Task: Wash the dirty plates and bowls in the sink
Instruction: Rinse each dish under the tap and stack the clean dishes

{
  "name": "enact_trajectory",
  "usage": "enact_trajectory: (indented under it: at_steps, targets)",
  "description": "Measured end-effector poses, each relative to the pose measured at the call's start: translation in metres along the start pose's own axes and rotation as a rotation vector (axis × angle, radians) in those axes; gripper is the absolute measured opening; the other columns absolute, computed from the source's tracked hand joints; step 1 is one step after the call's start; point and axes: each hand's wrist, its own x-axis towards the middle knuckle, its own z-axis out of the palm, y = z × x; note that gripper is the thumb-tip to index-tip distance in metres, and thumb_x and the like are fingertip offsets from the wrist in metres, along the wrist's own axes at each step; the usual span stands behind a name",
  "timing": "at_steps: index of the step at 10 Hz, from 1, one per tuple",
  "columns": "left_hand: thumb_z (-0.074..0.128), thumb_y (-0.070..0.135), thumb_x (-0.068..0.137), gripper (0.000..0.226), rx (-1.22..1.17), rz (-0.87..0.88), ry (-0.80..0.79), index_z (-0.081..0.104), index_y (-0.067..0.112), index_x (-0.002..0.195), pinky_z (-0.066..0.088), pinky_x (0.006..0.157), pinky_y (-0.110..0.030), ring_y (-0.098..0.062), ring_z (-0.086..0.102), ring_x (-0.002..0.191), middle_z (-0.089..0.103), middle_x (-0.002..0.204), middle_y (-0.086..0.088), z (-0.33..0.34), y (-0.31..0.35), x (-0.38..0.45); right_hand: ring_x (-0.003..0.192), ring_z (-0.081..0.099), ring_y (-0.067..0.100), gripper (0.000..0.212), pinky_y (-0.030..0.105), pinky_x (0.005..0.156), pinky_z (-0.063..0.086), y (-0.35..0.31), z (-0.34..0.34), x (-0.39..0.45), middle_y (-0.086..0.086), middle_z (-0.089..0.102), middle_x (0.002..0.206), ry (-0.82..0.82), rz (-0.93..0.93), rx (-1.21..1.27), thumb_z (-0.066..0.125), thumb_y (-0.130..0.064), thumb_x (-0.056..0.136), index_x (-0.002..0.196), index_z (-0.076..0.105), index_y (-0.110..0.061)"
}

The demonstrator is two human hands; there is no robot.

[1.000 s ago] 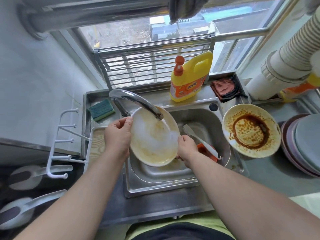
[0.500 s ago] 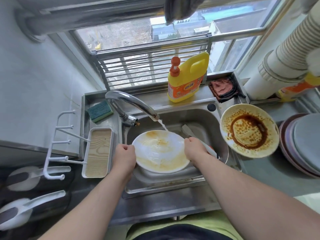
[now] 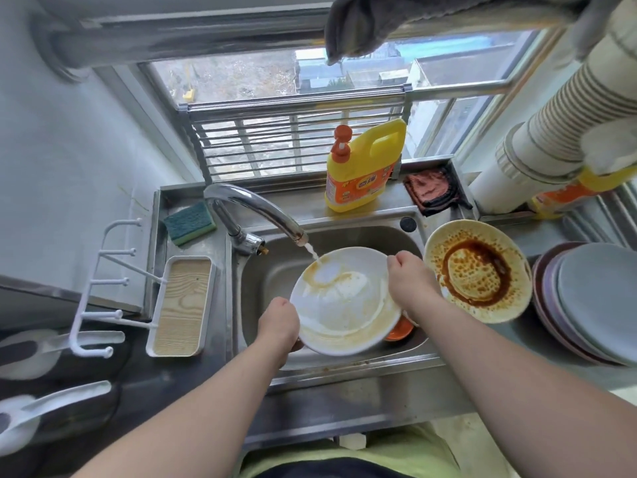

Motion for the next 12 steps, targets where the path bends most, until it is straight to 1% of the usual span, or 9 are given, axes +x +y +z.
enact_trajectory:
  at_steps: [2,3,4,5,6,8,9,11,12]
  targets:
    - [0.028,0.012,0.097,0.022,0.042,0.043,-0.093,0.049,0.009,0.095,0.043,0.056,-0.036,-0.026,0.040,0.073,0.054,0.093,-0.015,0.023,0.005,-0.002,0.078,0.054,0.022,0.039,0.038,0.059,0.036,0.001,-0.029,-0.003,0.006,0.060,0.088,0.066,-0.093,-0.089,0.034,-0.041,0.112,0.091,0.055,-0.017]
    - [0.026,0.007,0.093,0.023,0.036,0.029,-0.128,0.049,0.009,0.096,0.034,0.048,-0.029,-0.023,0.033,0.065,0.048,0.089,-0.013,0.028,0.006,-0.006,0.080,0.054,0.019,0.036,0.038,0.066,0.040,0.006,-0.037,-0.002,0.004,0.061,0.092,0.068,-0.094,-0.086,0.036,-0.041,0.112,0.096,0.058,-0.018]
    - [0.025,0.004,0.091,0.022,0.026,0.023,-0.111,0.045,0.013,0.091,0.029,0.047,-0.026,-0.021,0.028,0.063,0.044,0.085,-0.011,0.027,0.006,-0.008,0.091,0.056,0.026,0.031,0.039,0.076,0.042,0.009,-0.038,0.001,0.004,0.061,0.099,0.034,-0.045,-0.113,0.038,-0.038,0.111,0.104,0.061,-0.018]
    - [0.023,0.005,0.094,0.020,0.047,0.031,-0.107,0.042,0.011,0.089,0.032,0.047,-0.026,-0.021,0.028,0.060,0.043,0.082,-0.010,0.019,0.001,-0.012,0.100,0.058,0.036,0.032,0.037,0.080,0.043,0.013,-0.031,0.005,0.012,0.063,0.106,-0.042,0.006,-0.168,0.038,-0.029,0.110,0.111,0.064,-0.010]
    - [0.024,0.007,0.096,0.024,0.073,0.043,-0.077,0.048,0.009,0.095,0.042,0.049,-0.029,-0.024,0.037,0.063,0.051,0.087,-0.013,0.010,-0.002,-0.015,0.109,0.064,0.042,0.031,0.039,0.084,0.049,0.017,-0.020,0.006,0.021,0.067,0.114,-0.094,0.036,-0.139,0.042,-0.023,0.107,0.114,0.066,-0.005]
    - [0.028,0.009,0.096,0.022,0.061,0.082,0.002,0.050,0.009,0.094,0.049,0.051,-0.030,-0.027,0.043,0.069,0.055,0.097,-0.015,-0.015,-0.001,-0.014,0.100,0.061,0.036,0.033,0.036,0.085,0.048,0.010,0.002,0.003,0.018,0.066,0.112,-0.144,0.054,-0.100,0.041,-0.022,0.108,0.120,0.067,-0.004]
    - [0.029,0.010,0.096,0.021,0.051,0.107,0.029,0.050,0.008,0.097,0.048,0.052,-0.032,-0.027,0.043,0.072,0.054,0.094,-0.016,-0.030,0.002,-0.012,0.110,0.059,0.037,0.033,0.041,0.097,0.050,0.003,0.011,0.000,0.015,0.064,0.121,-0.191,0.066,-0.104,0.036,-0.020,0.109,0.118,0.066,-0.008]
    - [0.031,0.009,0.091,0.020,-0.013,0.104,0.067,0.051,0.010,0.094,0.044,0.054,-0.035,-0.027,0.046,0.071,0.054,0.088,-0.016,-0.049,0.003,-0.001,0.092,0.058,0.032,0.029,0.041,0.085,0.048,-0.008,0.027,-0.005,0.010,0.064,0.102,-0.160,0.086,0.001,0.038,-0.033,0.106,0.095,0.061,-0.019]
    - [0.032,0.012,0.092,0.022,-0.011,0.087,0.085,0.052,0.007,0.096,0.047,0.058,-0.039,-0.027,0.049,0.072,0.058,0.092,-0.020,-0.050,-0.002,0.005,0.094,0.058,0.032,0.032,0.040,0.082,0.046,-0.013,0.027,-0.007,0.008,0.062,0.101,-0.143,0.058,-0.007,0.036,-0.036,0.107,0.094,0.059,-0.019]
